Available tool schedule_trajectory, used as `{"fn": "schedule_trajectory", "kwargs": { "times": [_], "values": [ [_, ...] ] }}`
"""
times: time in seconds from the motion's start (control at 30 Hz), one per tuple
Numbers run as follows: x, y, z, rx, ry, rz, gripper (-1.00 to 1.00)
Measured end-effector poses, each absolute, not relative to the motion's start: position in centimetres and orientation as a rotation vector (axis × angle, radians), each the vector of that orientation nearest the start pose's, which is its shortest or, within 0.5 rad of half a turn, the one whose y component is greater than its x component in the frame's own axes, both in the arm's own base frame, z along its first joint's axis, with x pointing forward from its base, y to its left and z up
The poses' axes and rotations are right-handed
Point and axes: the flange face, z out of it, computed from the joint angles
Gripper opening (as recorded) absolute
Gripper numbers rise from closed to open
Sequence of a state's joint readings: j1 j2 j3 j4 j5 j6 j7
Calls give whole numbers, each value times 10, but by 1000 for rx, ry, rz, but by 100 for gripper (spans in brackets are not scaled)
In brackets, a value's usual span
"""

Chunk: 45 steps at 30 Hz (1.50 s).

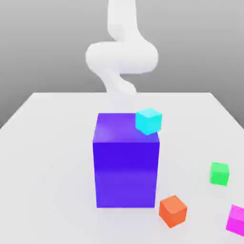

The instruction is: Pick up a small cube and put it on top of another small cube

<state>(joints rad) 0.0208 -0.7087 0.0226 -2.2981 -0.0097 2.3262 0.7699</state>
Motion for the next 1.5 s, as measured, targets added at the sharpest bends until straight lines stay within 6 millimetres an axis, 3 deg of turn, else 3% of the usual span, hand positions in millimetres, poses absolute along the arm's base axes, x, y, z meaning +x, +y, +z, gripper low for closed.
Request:
{"fn": "schedule_trajectory", "kwargs": {
  "times": [0.27, 0.5, 0.67, 0.77, 0.93, 1.1, 1.13, 1.33, 1.4, 1.5],
  "values": [
    [461, 93, 569, -2819, 659, -764, 0],
    [495, 163, 454, -3001, 340, -548, 0],
    [492, 222, 367, -3081, 61, -374, 0],
    [485, 245, 313, -3110, -79, -264, 0],
    [457, 285, 224, -3121, -331, -73, 0],
    [443, 299, 147, -3112, -422, -2, 0],
    [443, 299, 135, -3112, -424, -1, -100],
    [442, 299, 129, -3112, -426, 0, -100],
    [443, 300, 142, -3112, -425, 1, -100],
    [442, 300, 181, -3112, -426, 1, -100]
  ]
}}
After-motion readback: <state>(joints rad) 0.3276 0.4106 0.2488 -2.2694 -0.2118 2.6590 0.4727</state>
